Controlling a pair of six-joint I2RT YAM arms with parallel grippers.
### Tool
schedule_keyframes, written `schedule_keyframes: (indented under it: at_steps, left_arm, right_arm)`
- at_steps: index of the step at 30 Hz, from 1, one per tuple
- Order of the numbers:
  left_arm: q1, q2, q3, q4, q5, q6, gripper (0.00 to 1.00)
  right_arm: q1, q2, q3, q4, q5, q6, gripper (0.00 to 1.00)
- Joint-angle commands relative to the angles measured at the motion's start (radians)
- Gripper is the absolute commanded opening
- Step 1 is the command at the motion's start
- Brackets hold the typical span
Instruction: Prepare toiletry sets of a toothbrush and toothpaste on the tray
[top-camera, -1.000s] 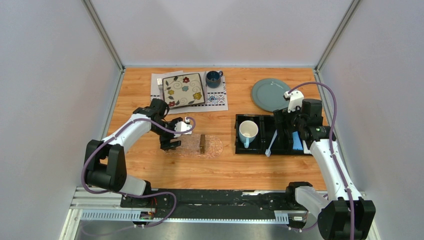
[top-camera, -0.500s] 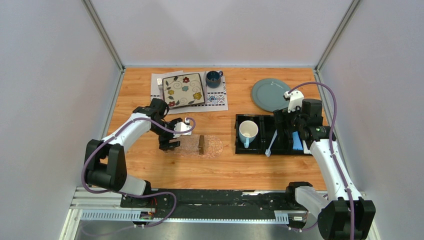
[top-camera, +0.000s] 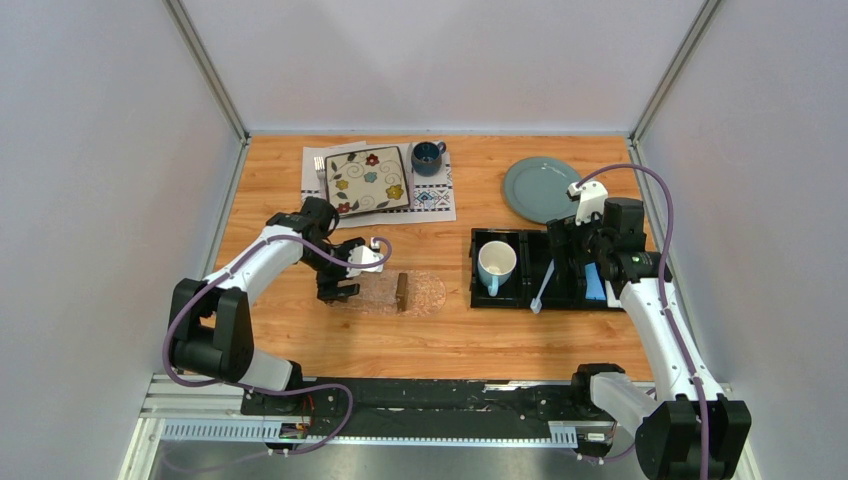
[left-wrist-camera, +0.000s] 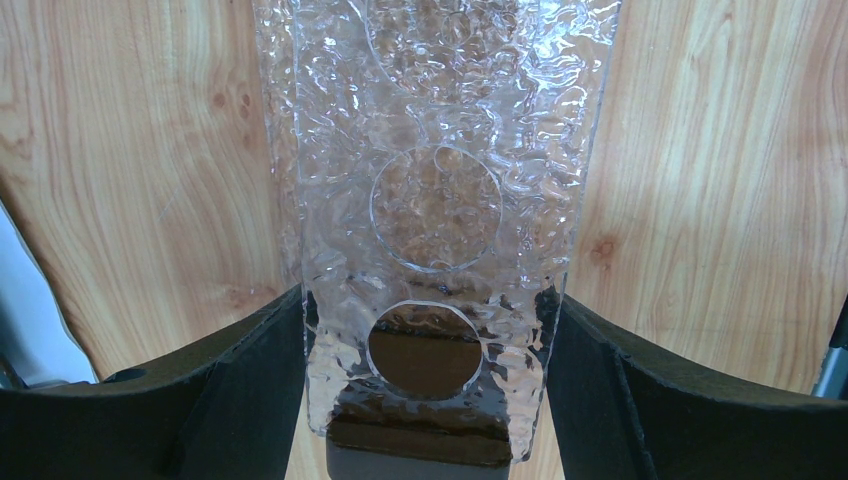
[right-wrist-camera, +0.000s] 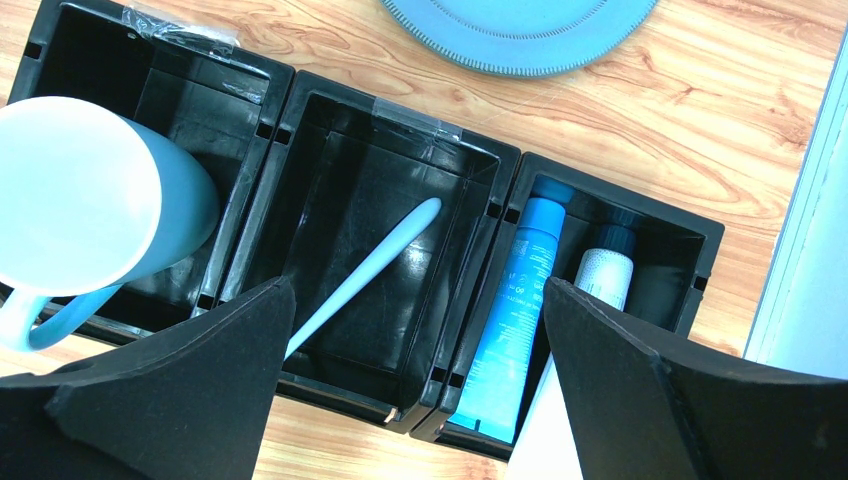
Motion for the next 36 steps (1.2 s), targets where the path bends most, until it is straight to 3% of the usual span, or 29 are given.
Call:
schedule_keyframes:
  at_steps: [1,11,20,23,29,36]
  left_arm:
    - [-0.008,0.0,0.019,0.004,-0.002,0.014,0.8]
    - [-0.022,0.049,0.091,-0.082,-0.029,-0.013,0.82]
    - [-0.024,0.034,0.089,-0.048,-0.046,-0.032,0.83]
    - [-0.025,0.023,0.082,-0.025,-0.043,-0.047,0.84]
    - [-0.027,-0.016,0.052,0.027,-0.049,-0.046,0.84]
    - [-0.027,-0.034,0.042,0.045,-0.031,-0.039,0.85]
  right_arm:
    - [0.001,-0.018,0.006,0.021,0.009,-0.012,1.0]
    - [0.001,-0.028,0.009,0.019,0.006,-0.01,1.0]
    - [0.027,-0.048,0.13,-0.03,-0.136,-0.004,1.0]
    - [0.083,-0.019,0.187,-0.04,-0.179,0.004,1.0]
    - [0.355,0.091,0.25,-0.025,-0.078,0.005,1.0]
    - [0.466,0.222,0.235,0.149,-0.153,0.139,0.98]
